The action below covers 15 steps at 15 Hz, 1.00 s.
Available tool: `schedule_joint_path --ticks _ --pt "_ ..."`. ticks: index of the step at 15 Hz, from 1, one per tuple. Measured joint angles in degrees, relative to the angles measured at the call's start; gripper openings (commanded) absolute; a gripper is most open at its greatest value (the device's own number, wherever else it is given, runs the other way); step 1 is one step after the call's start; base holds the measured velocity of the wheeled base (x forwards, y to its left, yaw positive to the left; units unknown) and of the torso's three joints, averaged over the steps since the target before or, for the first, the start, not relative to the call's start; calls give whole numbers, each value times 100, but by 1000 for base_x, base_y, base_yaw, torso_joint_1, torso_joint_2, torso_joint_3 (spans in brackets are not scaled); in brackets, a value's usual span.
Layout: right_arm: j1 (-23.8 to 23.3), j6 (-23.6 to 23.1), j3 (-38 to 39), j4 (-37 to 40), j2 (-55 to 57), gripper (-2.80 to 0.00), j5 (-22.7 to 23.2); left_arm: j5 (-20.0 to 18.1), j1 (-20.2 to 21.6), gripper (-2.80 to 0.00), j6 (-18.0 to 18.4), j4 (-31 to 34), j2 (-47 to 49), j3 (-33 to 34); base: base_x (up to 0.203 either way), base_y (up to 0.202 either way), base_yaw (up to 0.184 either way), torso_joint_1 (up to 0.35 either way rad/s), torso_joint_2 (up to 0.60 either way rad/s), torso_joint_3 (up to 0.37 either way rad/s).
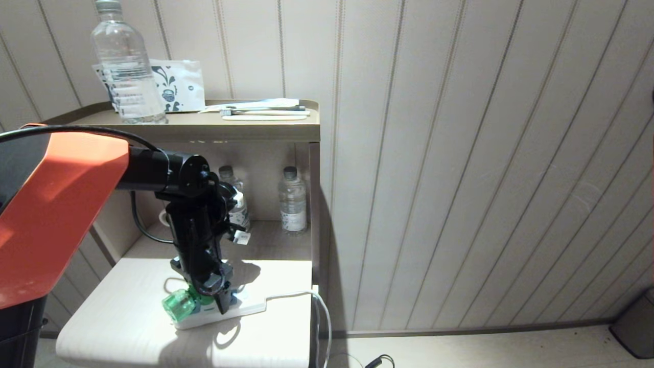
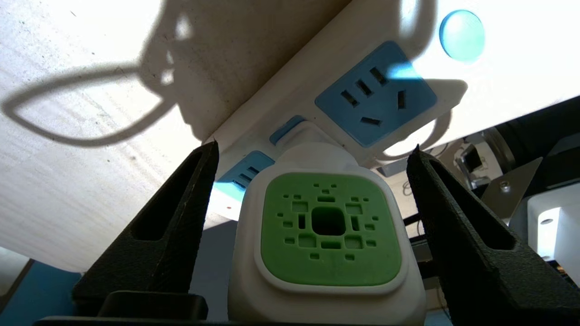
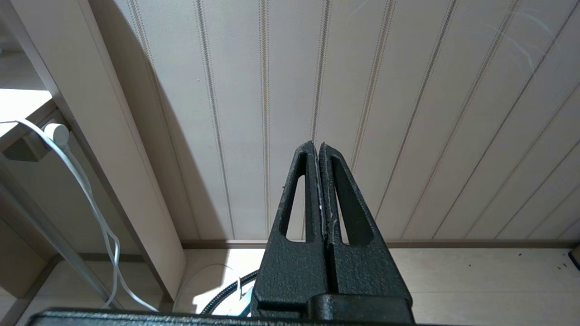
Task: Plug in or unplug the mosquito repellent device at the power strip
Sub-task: Insert the plug into the socket
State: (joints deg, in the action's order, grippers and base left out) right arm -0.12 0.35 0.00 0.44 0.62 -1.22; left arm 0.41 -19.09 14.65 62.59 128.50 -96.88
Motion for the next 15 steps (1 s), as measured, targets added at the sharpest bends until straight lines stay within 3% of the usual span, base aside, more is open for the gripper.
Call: schedule_joint_path --ticks 9,15 --pt "-2 0 0 0 0 -280 2 -1 85 0 -25 9 -775 104 0 0 0 0 0 0" --pt "-2 -1 0 0 0 -280 2 -41 84 0 -190 -10 -797 238 0 0 0 0 0 0"
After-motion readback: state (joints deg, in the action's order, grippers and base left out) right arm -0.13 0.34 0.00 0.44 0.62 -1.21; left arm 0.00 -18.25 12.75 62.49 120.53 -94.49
